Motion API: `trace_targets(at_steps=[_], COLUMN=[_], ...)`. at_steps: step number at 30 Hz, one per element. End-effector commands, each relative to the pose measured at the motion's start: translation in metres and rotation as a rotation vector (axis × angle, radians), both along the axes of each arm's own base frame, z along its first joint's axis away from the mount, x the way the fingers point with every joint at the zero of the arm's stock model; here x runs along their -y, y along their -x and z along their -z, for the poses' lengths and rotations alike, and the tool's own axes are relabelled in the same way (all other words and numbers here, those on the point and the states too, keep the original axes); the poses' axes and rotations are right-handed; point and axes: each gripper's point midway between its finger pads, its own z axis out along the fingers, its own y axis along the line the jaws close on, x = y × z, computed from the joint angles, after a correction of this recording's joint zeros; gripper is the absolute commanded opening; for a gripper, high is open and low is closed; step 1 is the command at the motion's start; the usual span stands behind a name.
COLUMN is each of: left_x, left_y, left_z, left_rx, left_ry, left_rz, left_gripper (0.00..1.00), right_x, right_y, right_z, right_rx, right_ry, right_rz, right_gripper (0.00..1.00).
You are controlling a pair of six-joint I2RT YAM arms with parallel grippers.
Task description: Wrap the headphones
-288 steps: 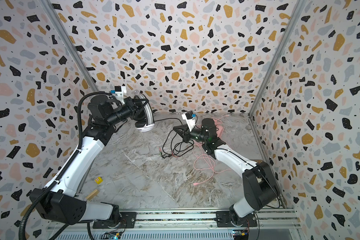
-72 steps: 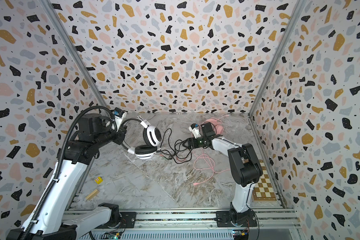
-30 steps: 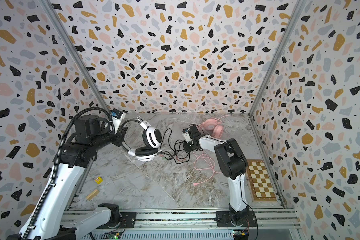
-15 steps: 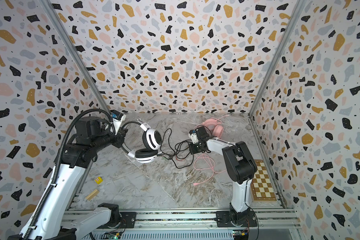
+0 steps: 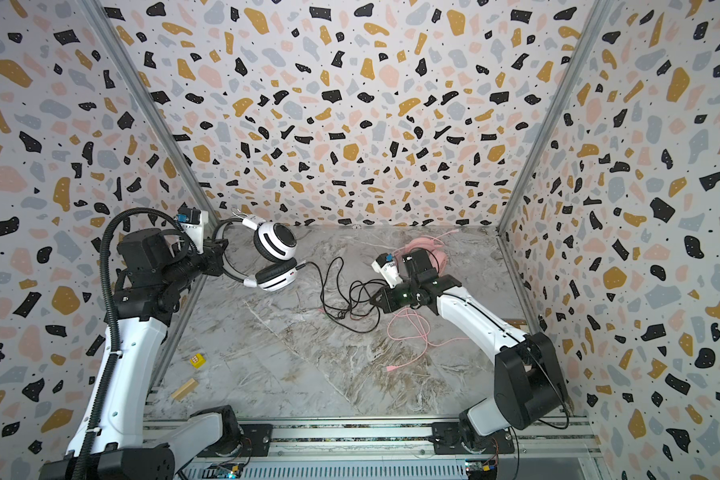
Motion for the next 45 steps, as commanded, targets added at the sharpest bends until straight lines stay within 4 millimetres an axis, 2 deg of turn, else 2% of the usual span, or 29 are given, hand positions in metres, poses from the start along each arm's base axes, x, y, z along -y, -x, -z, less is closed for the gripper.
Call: trace_targets(at_steps=[1, 4, 8, 12, 16, 21, 25, 29, 32, 35, 38, 45], left_x=[0.027, 0.034, 0.053, 0.082, 0.106, 0.126, 0.146, 0.161, 0.156, 0.153, 0.142, 0.134], left_y=[0.012, 0.022, 0.041, 0.060, 0.068, 0.070, 0.071, 0.068, 0.054, 0.042, 0.028, 0.004], left_z=[-0.041, -0.037, -0.033, -0.028, -0.005, 0.019, 0.037, 0.056, 0.072, 0.083, 0.090, 0.097], left_rx=[0.152, 0.141, 0.133, 0.124, 0.036, -0.021, -0.073, -0.128, -0.180, -0.222, -0.244, -0.265], left_ry=[0.083, 0.111, 0.141, 0.157, 0.141, 0.137, 0.115, 0.072, 0.108, 0.140, 0.137, 0.210], left_rz=[0.143, 0.174, 0.286, 0.411, 0.478, 0.482, 0.507, 0.496, 0.403, 0.340, 0.237, 0.109], left_gripper=[0.00, 0.00, 0.00, 0.00, 0.00, 0.00, 0.00, 0.00, 0.00, 0.00, 0.00, 0.00], right_x=[-0.016, -0.024, -0.034, -0.040, -0.060, -0.073, -0.087, -0.094, -0.095, -0.098, -0.105, -0.104], right_y=[-0.002, -0.024, -0.057, -0.094, -0.134, -0.150, -0.152, -0.153, -0.145, -0.127, -0.103, -0.049], right_z=[-0.066, -0.099, -0.128, -0.151, -0.168, -0.219, -0.261, -0.298, -0.325, -0.344, -0.345, -0.343], right_rx=[0.088, 0.145, 0.186, 0.203, 0.240, 0.323, 0.384, 0.444, 0.481, 0.507, 0.503, 0.480], right_ry=[-0.214, -0.289, -0.373, -0.443, -0.421, -0.490, -0.511, -0.549, -0.594, -0.635, -0.654, -0.746], right_rz=[-0.031, -0.012, 0.032, 0.061, 0.070, 0.074, 0.043, 0.034, 0.019, -0.018, -0.077, -0.148], right_gripper=[0.03, 0.02, 0.02, 0.00, 0.00, 0.00, 0.00, 0.00, 0.00, 0.00, 0.00, 0.00])
